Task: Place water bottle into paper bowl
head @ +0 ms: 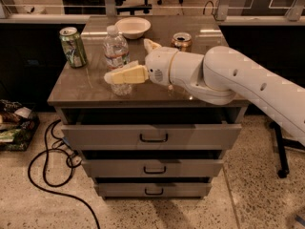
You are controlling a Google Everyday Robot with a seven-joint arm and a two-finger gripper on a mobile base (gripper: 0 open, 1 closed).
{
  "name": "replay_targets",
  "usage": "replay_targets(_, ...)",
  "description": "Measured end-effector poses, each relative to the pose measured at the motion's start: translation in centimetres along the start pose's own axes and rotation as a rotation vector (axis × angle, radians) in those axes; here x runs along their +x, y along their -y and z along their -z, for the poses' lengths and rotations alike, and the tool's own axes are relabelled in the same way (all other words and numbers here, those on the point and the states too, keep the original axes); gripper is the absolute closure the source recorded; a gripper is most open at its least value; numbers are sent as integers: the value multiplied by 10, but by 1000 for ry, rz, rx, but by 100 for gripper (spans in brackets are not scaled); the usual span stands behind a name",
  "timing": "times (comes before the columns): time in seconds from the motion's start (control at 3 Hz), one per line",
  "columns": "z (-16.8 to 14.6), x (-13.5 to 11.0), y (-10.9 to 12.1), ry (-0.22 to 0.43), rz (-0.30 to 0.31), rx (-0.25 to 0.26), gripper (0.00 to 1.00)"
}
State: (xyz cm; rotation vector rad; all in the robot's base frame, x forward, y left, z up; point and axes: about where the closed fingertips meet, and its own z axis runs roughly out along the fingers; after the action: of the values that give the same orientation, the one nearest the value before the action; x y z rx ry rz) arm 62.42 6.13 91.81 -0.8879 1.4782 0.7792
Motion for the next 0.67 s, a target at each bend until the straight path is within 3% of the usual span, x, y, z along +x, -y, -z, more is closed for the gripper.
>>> replay_targets(0.33,-10,-3,-4,3,8,-15,0)
replay_targets(0.67,-19,-2,-9,4,20,-33,18)
